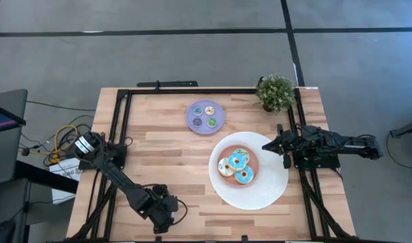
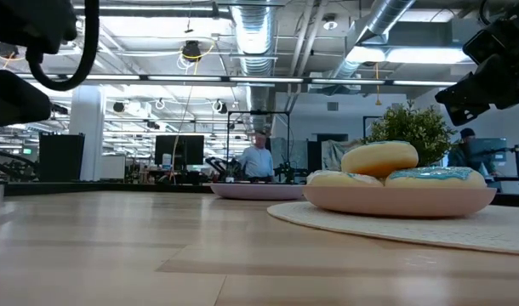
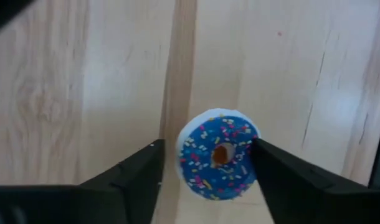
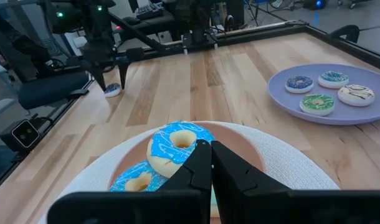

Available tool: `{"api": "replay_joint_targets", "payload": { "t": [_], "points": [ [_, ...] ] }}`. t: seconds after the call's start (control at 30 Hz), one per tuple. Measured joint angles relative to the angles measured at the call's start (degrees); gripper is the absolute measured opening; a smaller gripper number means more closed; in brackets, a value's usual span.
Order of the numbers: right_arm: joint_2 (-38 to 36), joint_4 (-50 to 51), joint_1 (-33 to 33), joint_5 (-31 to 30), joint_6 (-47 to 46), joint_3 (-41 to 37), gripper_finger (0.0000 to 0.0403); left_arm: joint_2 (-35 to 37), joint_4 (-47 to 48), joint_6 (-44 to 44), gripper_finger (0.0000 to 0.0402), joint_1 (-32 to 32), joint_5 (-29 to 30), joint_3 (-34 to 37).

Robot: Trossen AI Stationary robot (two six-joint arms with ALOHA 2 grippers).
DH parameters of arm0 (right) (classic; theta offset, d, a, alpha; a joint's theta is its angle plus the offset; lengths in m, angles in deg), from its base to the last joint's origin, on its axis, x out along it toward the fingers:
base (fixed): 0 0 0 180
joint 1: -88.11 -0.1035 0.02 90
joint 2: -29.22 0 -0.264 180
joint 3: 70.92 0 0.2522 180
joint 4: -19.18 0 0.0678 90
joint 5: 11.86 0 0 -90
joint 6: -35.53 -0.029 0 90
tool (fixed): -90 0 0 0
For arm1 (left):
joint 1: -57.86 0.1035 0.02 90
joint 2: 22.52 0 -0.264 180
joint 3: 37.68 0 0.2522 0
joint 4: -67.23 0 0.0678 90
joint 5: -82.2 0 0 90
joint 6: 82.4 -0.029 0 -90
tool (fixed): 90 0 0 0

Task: Pick & Place donuts
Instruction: Put the small dark blue donut on the violet plate

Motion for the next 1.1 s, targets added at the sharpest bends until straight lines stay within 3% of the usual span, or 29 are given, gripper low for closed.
{"api": "replay_joint_targets", "payload": {
  "t": [0.33, 0.53, 0.73, 0.93, 1.1],
  "points": [
    [0.0, 0.0, 0.0, 0.0, 0.0, 0.0, 0.0, 0.0, 1.4, -2.8, 0.0138, 2.7, -4.3, 0.0],
    [0.0, 0.0, 0.0, 0.0, 0.0, 0.0, 0.0, 0.1, 2.0, -4.4, 0.0119, 5.4, -9.0, 0.0],
    [0.0, 0.0, 0.0, 0.0, 0.0, 0.0, 0.0, 2.0, 5.9, -6.9, 0.0116, 9.3, -9.6, 0.1],
    [0.0, 0.0, 0.0, 0.0, 0.0, 0.0, 0.0, 8.0, 9.6, -14.0, 0.0116, 16.6, -5.8, 0.1],
    [0.0, 0.0, 0.0, 0.0, 0.0, 0.0, 0.0, 12.5, 10.0, -23.0, 0.0116, 27.7, 0.2, 0.1]
  ]
}}
